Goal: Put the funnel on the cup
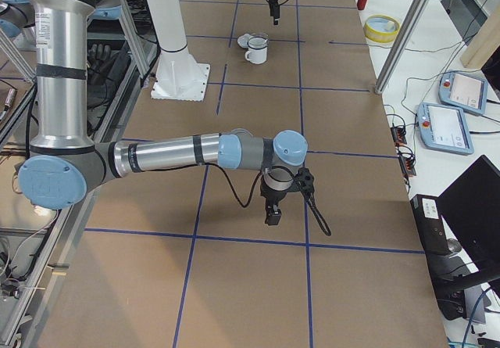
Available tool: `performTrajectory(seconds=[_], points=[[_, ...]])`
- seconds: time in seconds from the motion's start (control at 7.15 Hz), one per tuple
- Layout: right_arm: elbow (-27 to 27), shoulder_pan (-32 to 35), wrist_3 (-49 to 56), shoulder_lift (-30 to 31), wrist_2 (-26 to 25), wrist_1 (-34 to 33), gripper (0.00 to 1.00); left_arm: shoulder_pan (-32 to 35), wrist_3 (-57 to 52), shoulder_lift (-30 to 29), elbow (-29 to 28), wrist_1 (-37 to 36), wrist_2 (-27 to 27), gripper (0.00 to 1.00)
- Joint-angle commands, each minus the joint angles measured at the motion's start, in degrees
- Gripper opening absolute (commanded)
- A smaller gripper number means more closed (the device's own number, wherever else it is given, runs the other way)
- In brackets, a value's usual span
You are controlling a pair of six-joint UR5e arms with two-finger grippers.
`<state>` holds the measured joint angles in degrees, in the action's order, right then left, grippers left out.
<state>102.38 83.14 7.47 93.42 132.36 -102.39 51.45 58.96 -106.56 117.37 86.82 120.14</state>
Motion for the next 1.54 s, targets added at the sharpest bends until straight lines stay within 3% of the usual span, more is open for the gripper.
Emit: performTrajectory(seconds=[0.0,0.42,0.7,0.98,1.4], points=[[0.01,0.0,0.0,0.01,0.0,0.0,1.0,14.56,-24.89,11.58,-0.39,4.67,6.57,1.0],[-0.07,0.0,0.0,0.01,0.0,0.0,1.0,31.71,-54.81,20.4,-6.6,4.59,8.08,1.0],[0.01,0.0,0.0,0.01,0.0,0.0,1.0,40.89,-62.87,22.52,-13.46,4.77,11.34,1.0],[0.01,0.0,0.0,0.01,0.0,0.0,1.0,43.02,-68.88,26.29,-14.28,4.59,11.25,1.0],[-0.07,0.0,0.0,0.01,0.0,0.0,1.0,43.12,-68.53,26.58,-14.81,3.71,13.08,1.0]])
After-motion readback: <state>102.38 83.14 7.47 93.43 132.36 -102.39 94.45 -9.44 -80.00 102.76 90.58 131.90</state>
